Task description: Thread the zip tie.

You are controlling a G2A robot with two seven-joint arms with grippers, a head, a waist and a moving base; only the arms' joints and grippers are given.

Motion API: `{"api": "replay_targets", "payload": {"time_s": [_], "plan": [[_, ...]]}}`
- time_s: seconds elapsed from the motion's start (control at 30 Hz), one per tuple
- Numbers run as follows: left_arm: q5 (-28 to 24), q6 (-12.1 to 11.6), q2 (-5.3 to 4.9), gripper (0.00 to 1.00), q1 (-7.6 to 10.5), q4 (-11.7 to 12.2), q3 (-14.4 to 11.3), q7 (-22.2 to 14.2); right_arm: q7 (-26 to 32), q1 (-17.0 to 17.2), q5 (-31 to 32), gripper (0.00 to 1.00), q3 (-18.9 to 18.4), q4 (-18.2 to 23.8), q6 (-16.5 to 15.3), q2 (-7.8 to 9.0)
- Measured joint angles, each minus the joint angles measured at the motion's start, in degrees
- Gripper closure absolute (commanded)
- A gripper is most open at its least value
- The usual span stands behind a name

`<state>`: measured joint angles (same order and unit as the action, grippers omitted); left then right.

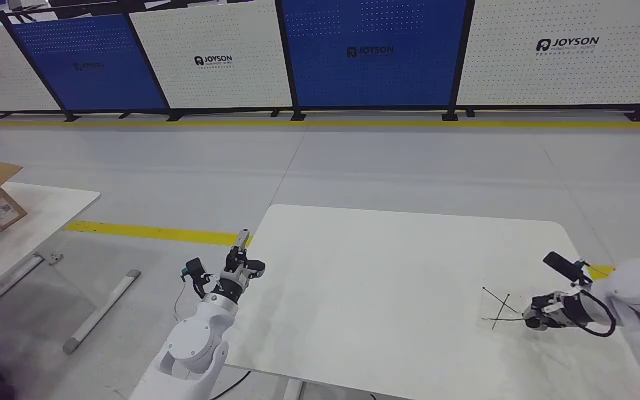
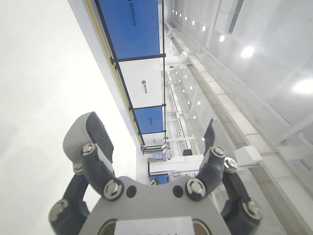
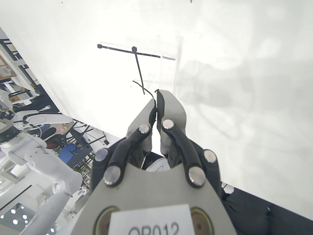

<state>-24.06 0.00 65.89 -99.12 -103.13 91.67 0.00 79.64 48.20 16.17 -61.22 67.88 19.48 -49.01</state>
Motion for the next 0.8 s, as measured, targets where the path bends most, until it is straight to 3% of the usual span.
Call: {"api": "replay_targets", "payload": {"time_s": [0.2,0.37,0.53,0.8], "plan": [[0.0,0.0,0.00,0.00,0.00,0.0,0.0,0.0,-0.1,1.4,-0.6,1.00,-3.4,1.4,0.0,0.70],[0.0,0.0,0.00,0.00,0.00,0.0,0.0,0.0,-0.6,4.6,-3.3,1.00,-8.4,4.4,0.0,1.50],[0.0,0.0,0.00,0.00,0.00,0.0,0.0,0.0,0.0,8.4,-11.6,1.00,-13.1,5.7,0.0,2.16],[0.0,0.0,0.00,0.00,0.00,0.0,0.0,0.0,0.0,8.5,-12.2,1.00,-13.2,5.7,0.0,2.18]]}}
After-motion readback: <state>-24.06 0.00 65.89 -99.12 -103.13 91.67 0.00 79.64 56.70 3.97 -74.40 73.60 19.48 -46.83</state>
